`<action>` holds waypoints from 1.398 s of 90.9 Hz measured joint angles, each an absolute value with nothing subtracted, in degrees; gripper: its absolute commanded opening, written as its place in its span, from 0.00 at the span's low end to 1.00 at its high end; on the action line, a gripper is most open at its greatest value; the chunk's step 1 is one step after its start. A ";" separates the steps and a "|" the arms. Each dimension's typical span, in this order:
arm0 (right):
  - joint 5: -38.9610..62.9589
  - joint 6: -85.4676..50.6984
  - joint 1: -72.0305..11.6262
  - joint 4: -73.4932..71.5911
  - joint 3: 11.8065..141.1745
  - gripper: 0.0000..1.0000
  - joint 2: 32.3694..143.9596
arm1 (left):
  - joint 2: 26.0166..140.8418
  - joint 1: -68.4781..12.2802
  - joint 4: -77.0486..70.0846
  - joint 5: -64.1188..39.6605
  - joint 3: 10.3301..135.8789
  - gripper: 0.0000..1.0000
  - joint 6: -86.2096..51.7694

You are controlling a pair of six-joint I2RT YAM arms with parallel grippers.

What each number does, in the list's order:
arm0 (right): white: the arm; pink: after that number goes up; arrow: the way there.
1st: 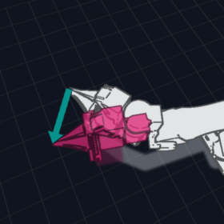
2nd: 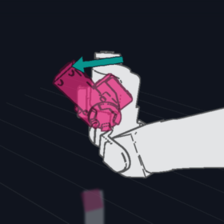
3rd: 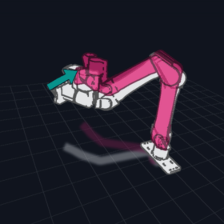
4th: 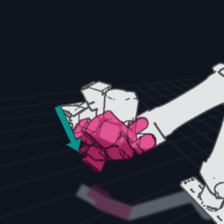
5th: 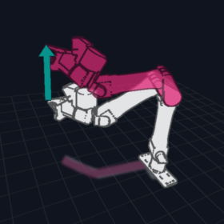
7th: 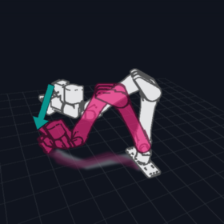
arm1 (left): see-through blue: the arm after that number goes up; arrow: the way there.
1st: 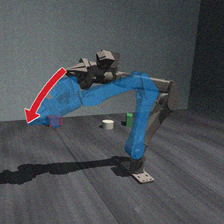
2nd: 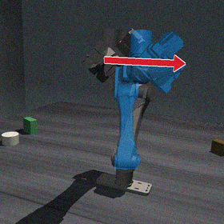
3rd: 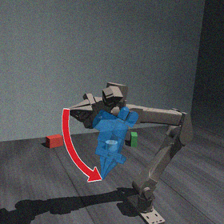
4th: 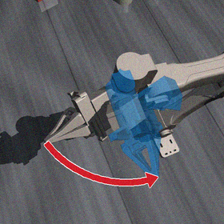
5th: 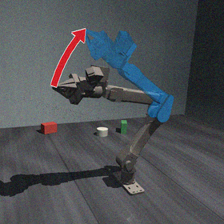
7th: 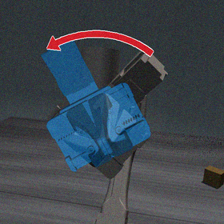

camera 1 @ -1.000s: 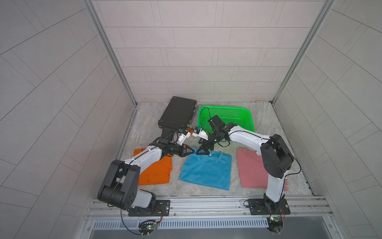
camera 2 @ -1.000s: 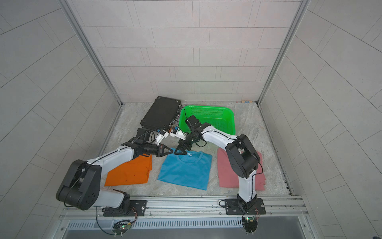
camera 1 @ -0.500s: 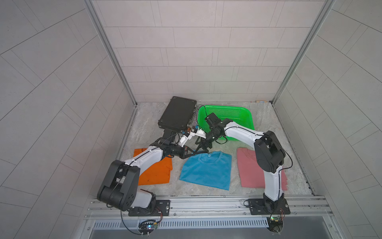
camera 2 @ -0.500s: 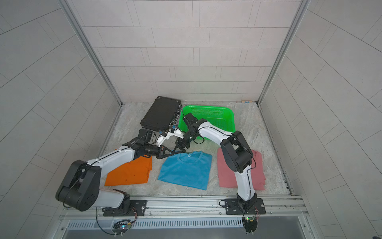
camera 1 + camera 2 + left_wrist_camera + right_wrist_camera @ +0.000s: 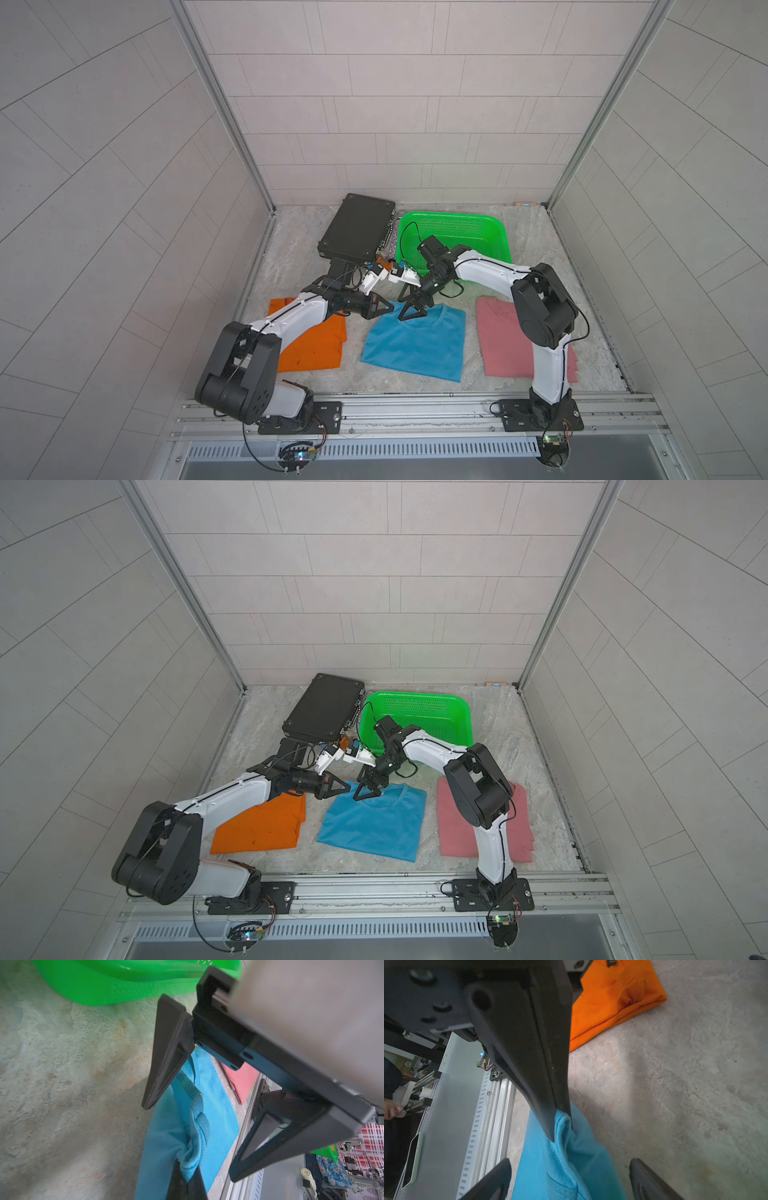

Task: Put the folded t-shirts into the basket
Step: Pick up the T-shirt from the center of the board.

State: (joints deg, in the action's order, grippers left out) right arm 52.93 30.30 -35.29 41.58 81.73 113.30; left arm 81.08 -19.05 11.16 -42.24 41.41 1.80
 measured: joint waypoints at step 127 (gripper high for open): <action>41.39 47.59 -41.19 6.79 54.61 0.00 96.51 | 79.26 -10.48 15.25 -56.45 43.35 0.97 11.00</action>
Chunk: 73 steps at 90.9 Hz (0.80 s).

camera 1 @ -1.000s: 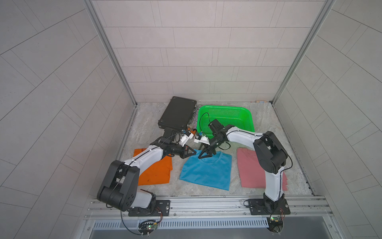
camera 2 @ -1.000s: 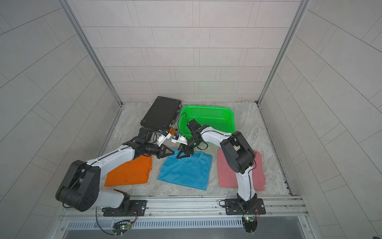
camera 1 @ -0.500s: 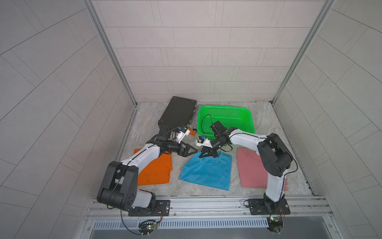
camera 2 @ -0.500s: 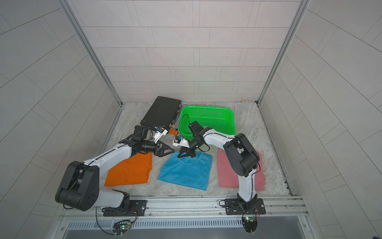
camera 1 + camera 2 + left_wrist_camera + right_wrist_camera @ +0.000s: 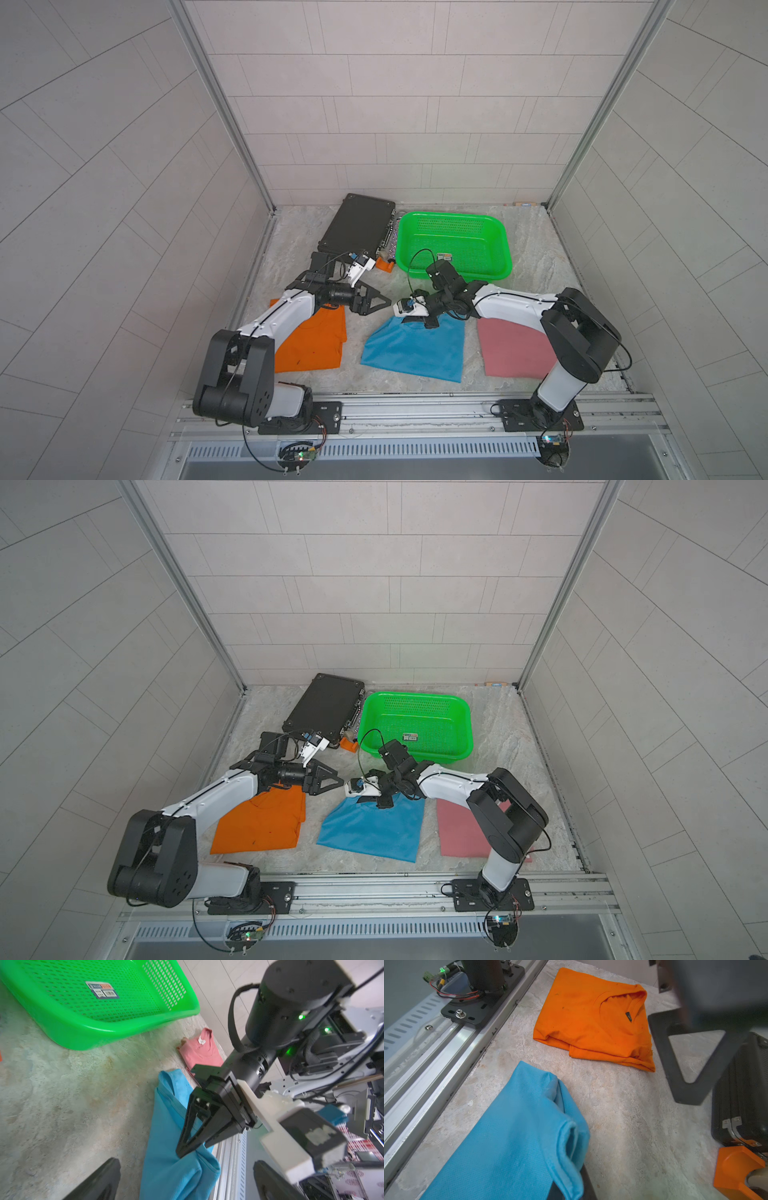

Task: Put the folded t-shirts into the basket
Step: Pick up the T-shirt from the center of the board.

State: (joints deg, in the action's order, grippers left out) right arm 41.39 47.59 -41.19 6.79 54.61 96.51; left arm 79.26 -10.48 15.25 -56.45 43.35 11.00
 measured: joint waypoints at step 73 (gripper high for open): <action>41.98 42.04 -38.61 -0.89 51.92 0.00 93.97 | 81.71 -14.26 -9.58 -57.39 34.92 0.96 2.72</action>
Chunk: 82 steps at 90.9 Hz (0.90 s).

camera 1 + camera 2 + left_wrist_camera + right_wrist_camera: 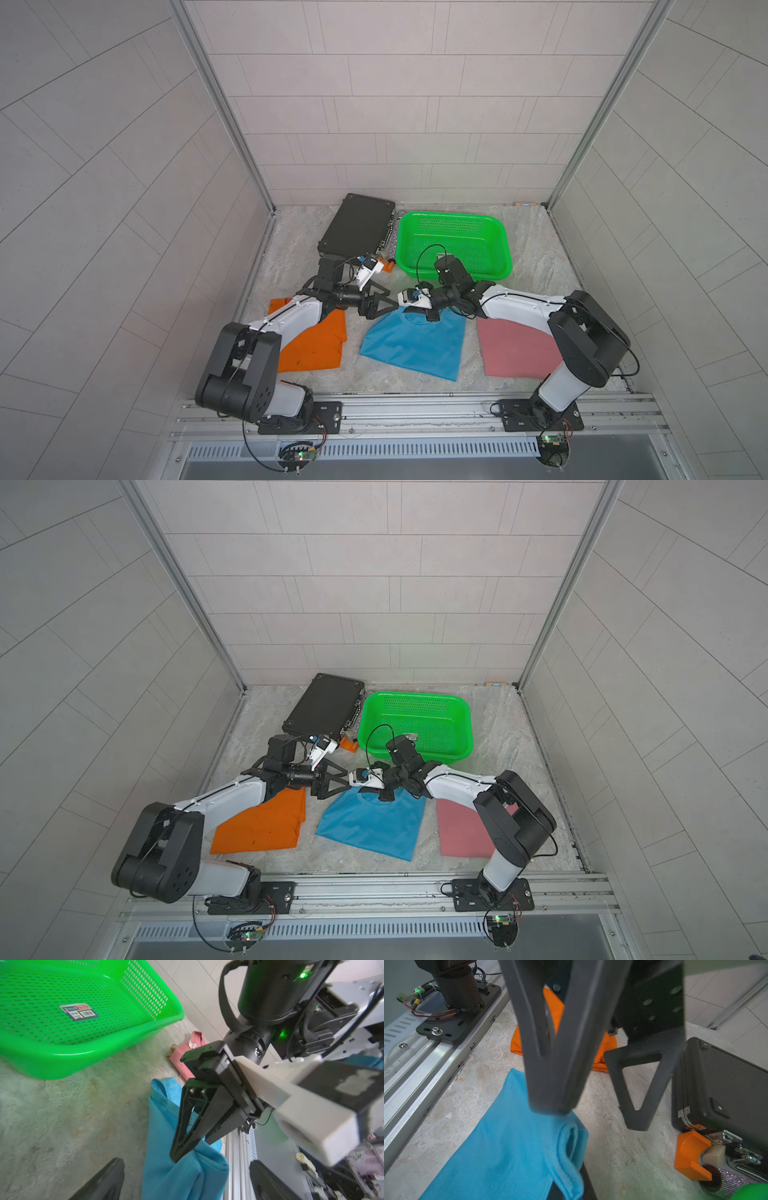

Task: Put the folded t-shirts into the basket
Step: Pick up the T-shirt from the center of the board.

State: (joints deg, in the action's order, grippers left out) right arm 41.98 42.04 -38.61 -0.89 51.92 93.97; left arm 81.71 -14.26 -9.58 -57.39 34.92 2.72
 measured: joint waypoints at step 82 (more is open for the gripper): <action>48.34 41.34 -32.97 6.35 56.86 0.00 96.14 | 93.91 -22.15 -4.93 -50.41 43.79 0.55 21.87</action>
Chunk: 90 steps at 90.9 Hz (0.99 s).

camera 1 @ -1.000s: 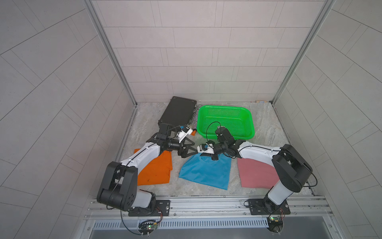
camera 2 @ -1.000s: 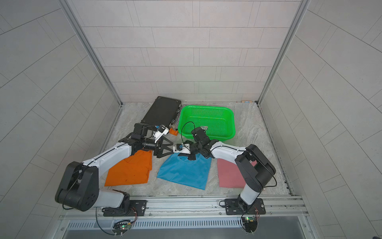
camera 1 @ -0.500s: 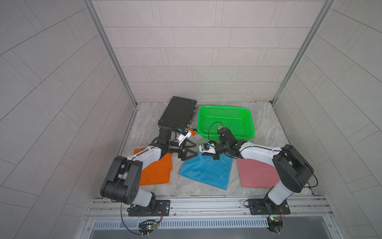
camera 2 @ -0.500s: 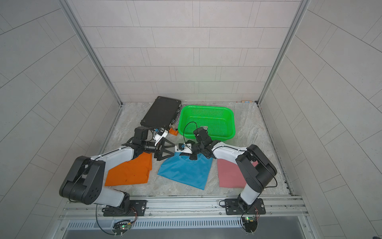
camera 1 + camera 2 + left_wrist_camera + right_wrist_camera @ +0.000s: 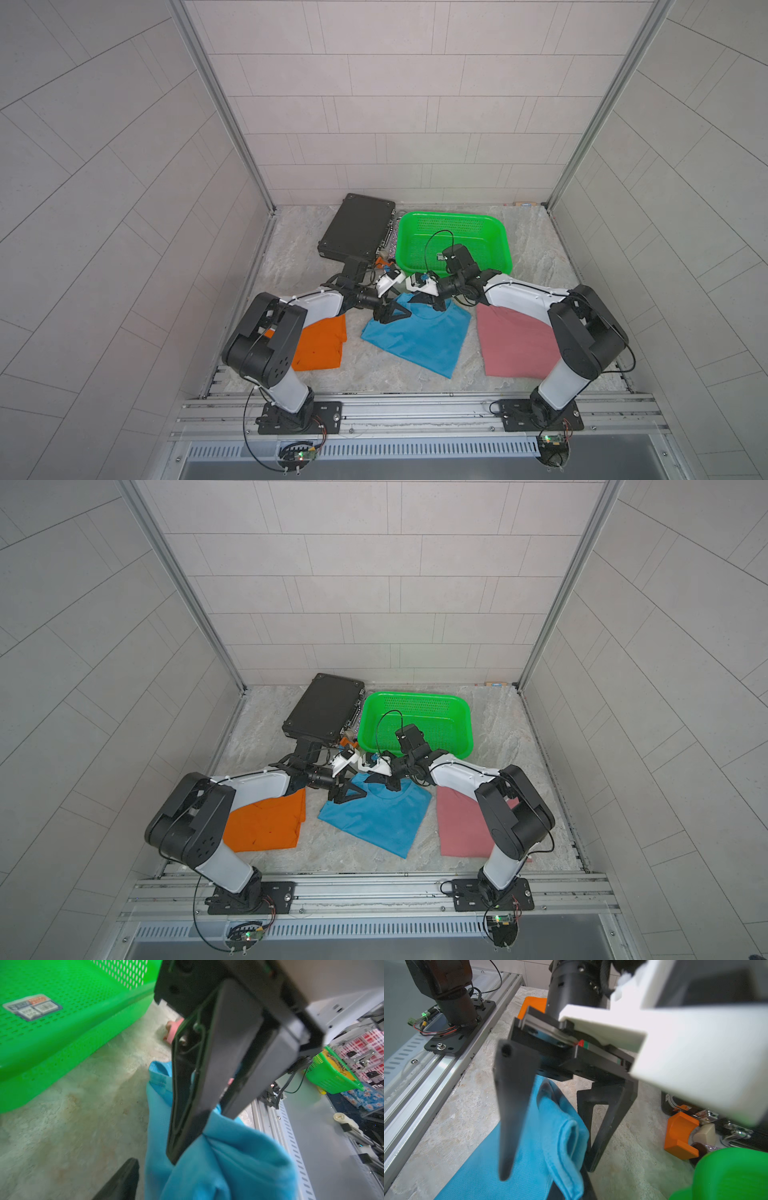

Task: Put the folded t-shirts into the basket
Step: Pick up the T-shirt from the center of the board.

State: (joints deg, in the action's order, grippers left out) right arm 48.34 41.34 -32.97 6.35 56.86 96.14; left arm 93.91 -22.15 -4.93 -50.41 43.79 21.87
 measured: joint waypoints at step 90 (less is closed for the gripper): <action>42.11 27.00 -30.04 15.11 60.84 0.74 92.53 | 94.85 -22.06 -0.36 -49.12 45.71 0.04 20.25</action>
